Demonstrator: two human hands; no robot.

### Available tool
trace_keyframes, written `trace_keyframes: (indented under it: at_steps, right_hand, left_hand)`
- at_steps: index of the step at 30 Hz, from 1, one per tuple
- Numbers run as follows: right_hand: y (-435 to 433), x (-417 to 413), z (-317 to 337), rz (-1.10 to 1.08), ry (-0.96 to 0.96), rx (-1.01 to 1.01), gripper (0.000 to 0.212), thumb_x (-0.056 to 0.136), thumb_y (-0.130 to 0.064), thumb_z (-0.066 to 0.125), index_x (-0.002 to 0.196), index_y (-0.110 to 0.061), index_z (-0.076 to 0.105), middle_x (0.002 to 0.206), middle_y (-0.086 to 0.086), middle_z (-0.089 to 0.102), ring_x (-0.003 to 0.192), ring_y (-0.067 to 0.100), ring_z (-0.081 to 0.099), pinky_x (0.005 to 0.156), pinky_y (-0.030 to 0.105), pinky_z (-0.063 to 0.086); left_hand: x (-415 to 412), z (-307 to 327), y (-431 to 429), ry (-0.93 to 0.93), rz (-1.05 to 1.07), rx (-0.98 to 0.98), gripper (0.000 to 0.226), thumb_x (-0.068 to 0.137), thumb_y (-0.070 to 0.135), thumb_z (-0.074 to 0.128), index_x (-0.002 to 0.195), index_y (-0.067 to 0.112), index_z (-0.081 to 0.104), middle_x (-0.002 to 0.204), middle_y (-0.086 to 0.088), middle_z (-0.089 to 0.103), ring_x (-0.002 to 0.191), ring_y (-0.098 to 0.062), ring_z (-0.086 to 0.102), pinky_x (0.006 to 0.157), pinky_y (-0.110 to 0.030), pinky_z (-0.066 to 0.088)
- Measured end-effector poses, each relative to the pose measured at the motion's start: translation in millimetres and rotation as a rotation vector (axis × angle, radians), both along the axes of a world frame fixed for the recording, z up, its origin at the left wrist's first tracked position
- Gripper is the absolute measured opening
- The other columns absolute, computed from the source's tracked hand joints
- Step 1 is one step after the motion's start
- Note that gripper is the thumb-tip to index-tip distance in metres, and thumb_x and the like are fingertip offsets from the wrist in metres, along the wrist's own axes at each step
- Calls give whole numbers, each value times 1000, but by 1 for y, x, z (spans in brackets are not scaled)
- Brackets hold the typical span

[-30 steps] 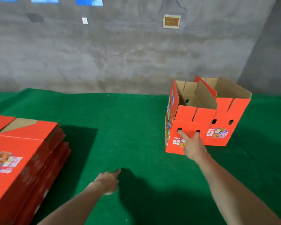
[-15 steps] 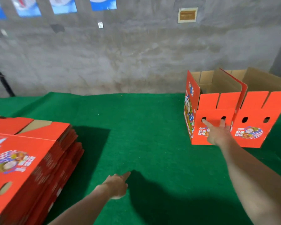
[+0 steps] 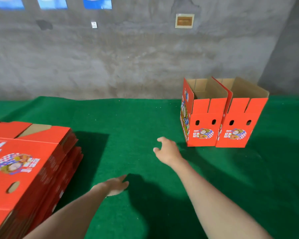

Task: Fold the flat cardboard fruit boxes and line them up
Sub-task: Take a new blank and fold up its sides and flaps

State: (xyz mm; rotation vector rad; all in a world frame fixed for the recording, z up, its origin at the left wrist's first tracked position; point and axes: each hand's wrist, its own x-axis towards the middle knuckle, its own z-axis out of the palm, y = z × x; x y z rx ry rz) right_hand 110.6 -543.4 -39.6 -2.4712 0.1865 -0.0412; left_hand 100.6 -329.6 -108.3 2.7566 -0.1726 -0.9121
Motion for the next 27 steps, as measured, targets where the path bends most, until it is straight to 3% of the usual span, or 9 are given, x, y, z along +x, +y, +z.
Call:
trace_keyframes:
  at_steps: [3, 7, 9, 12, 15, 17, 21, 24, 27]
  right_hand:
    - [56, -39, -9, 109, 55, 96, 47, 90, -28, 60, 134, -17, 51, 133, 10, 57, 124, 22, 51, 102, 24, 36]
    - [121, -78, -23, 195, 167, 111, 44, 88, -27, 62, 131, -16, 55, 126, 8, 62, 117, 18, 57, 97, 20, 39]
    - [156, -89, -20, 219, 199, 162, 43, 88, -26, 62, 129, -14, 56, 125, 9, 63, 114, 19, 59, 96, 20, 41]
    - [213, -100, -7, 272, 187, 216, 42, 88, -25, 60, 128, -13, 57, 122, 9, 65, 113, 17, 60, 94, 17, 40]
    - [266, -109, 5, 313, 181, 275, 45, 91, -26, 56, 133, -10, 52, 127, 11, 62, 118, 19, 57, 98, 20, 40]
    - [294, -116, 9, 312, 208, 295, 51, 94, -29, 52, 139, -9, 43, 133, 12, 57, 124, 20, 52, 102, 24, 37]
    - [325, -125, 8, 221, 276, 345, 57, 99, -38, 42, 145, -6, 33, 143, 11, 46, 125, 24, 49, 108, 34, 36]
    - [341, -136, 4, 111, 331, 503, 40, 98, -39, 42, 119, -7, 52, 120, 13, 60, 100, 24, 59, 97, 45, 49]
    - [339, -139, 2, -124, 307, 701, 29, 96, -38, 50, 88, -11, 55, 104, 16, 67, 98, 30, 65, 88, 43, 52]
  left_hand:
    - [-24, 20, 16, -41, 36, -76, 58, 103, 39, 27, 153, 16, 9, 159, -8, 12, 146, -21, 16, 115, -30, 17]
    - [-59, 72, 65, -424, 36, -303, 57, 100, 24, 43, 150, 9, 19, 157, -11, 19, 145, -17, 19, 110, -14, 10]
    - [-72, 102, 109, -627, 62, -379, 56, 96, 19, 51, 147, 9, 29, 155, -11, 24, 144, -17, 21, 112, -17, 11]
    - [-85, 133, 188, -809, 182, -345, 53, 93, 16, 56, 143, 8, 38, 152, -13, 31, 142, -23, 27, 115, -30, 21]
    - [-89, 146, 267, -862, 391, -222, 55, 91, 18, 58, 142, 6, 40, 152, -16, 31, 141, -29, 29, 114, -42, 25]
    - [-98, 140, 309, -885, 489, -91, 59, 92, 27, 56, 145, 10, 35, 156, -12, 24, 144, -27, 22, 114, -49, 20]
    - [-121, 98, 337, -719, 315, 135, 59, 99, 45, 30, 152, 26, 11, 161, 4, -2, 148, -20, -4, 116, -52, 5]
    - [-137, 85, 329, -696, 223, 166, 59, 99, 51, 23, 152, 32, 5, 160, 10, -6, 147, -19, -9, 115, -52, 0]
    - [-156, 82, 312, -705, 136, 120, 62, 96, 54, 32, 151, 32, 15, 160, 11, -1, 147, -21, -5, 114, -52, 1]
